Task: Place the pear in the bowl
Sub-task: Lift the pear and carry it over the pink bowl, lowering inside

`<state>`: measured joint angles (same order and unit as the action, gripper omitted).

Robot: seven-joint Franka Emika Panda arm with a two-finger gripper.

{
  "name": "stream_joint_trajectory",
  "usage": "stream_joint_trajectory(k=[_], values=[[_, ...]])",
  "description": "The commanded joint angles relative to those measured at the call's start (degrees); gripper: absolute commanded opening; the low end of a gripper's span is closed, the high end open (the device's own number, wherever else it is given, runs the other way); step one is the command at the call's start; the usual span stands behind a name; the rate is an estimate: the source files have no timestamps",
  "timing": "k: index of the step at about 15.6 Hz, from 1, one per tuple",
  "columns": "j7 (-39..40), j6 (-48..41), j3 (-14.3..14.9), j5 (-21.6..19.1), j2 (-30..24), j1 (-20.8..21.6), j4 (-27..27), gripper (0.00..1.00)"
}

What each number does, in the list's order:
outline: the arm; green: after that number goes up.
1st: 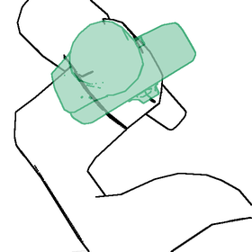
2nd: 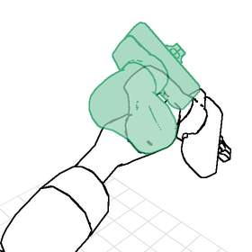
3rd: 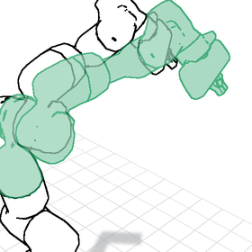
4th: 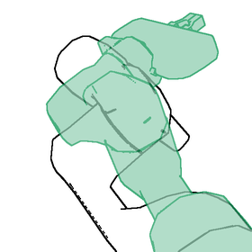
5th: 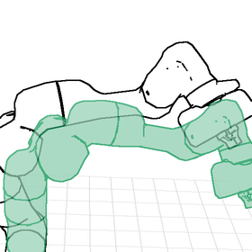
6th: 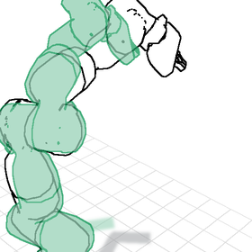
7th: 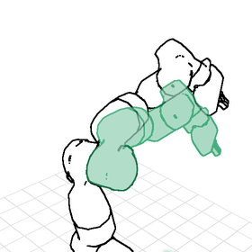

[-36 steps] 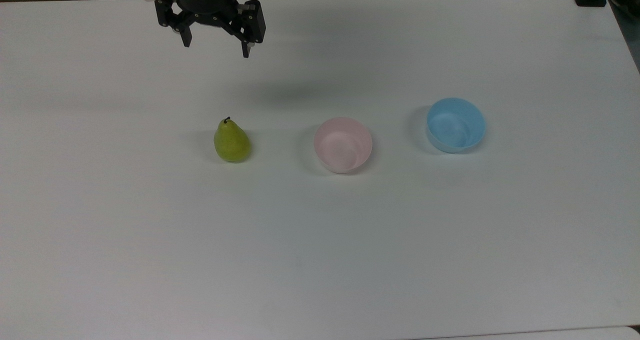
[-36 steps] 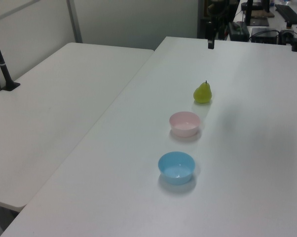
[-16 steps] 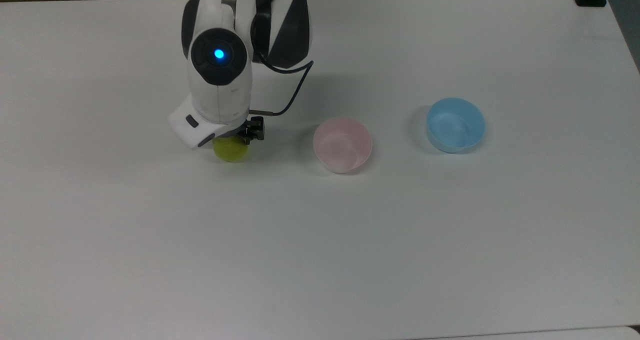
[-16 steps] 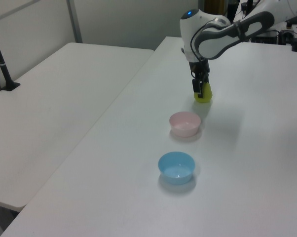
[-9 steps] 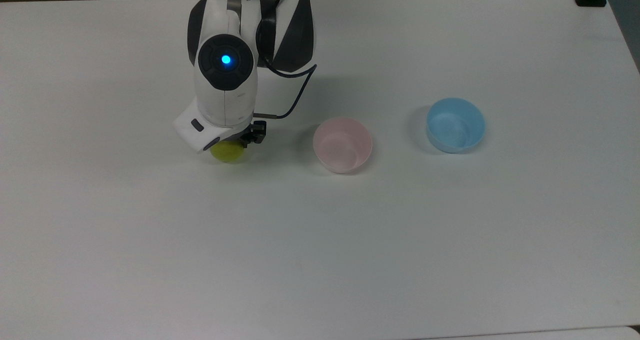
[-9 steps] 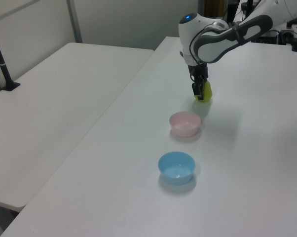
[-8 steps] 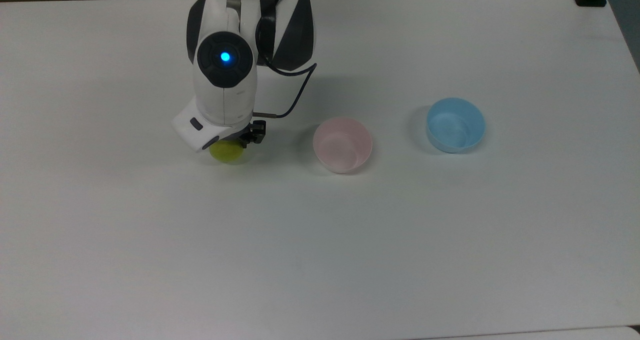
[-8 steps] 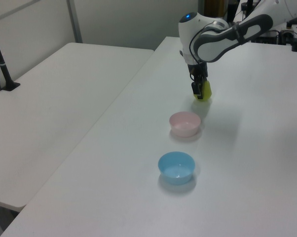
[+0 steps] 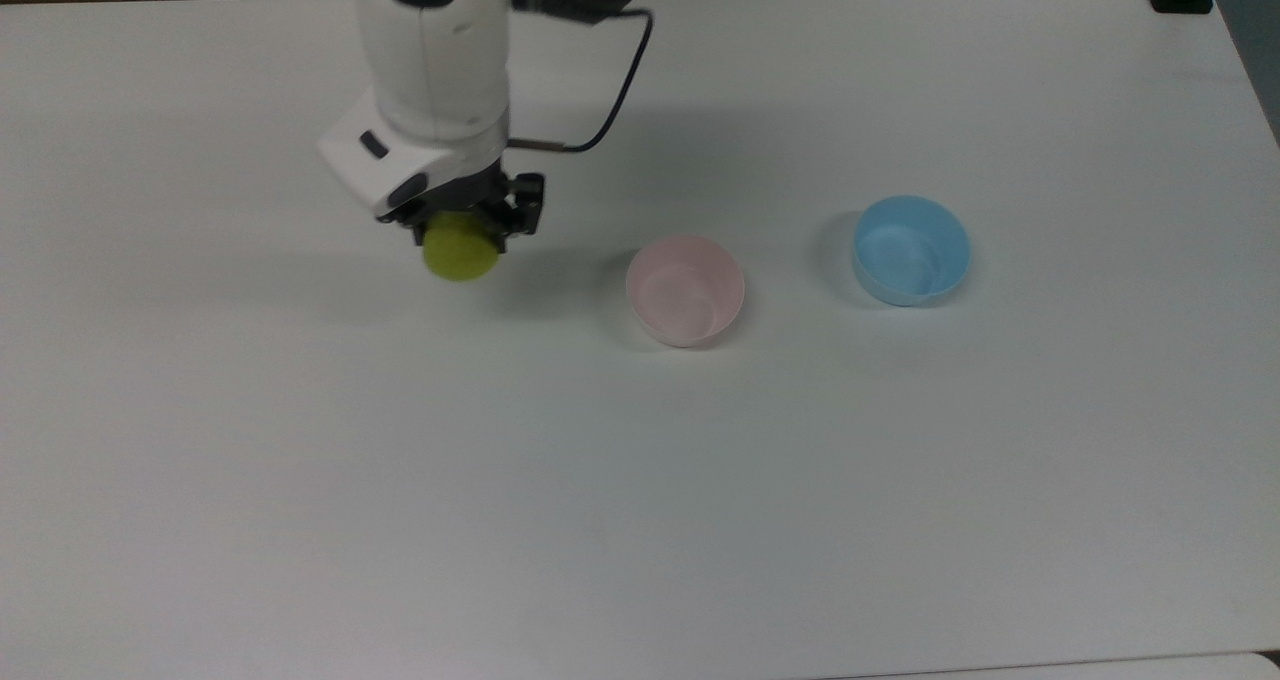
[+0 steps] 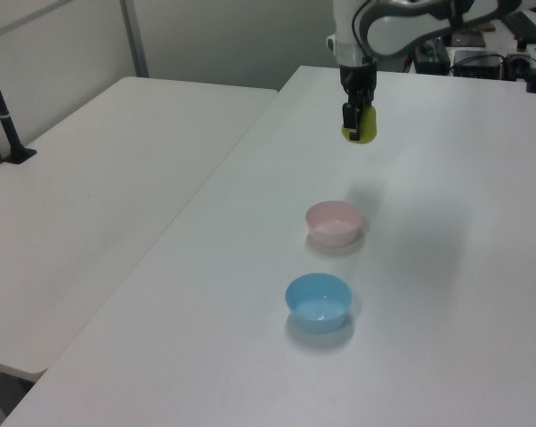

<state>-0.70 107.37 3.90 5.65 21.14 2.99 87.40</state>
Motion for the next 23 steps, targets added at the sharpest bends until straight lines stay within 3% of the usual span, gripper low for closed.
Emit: stream_joint_trajectory(k=[1,8,12,16,19,23], values=[[-3.0,-1.8,3.1,-1.9,-0.6,8.3,-1.1,0.23],[-10.3,0.6,3.2,-3.7,2.8,17.9,-1.2,0.30],[-12.6,4.8,2.7,-3.1,7.3,18.9,-1.1,0.33],[-13.3,7.8,2.5,-2.8,8.9,18.8,-0.7,0.56],[-13.3,8.2,2.4,-1.2,9.5,18.8,-0.5,1.00],[-13.3,7.6,2.3,-1.4,8.7,18.2,-0.7,1.00]])
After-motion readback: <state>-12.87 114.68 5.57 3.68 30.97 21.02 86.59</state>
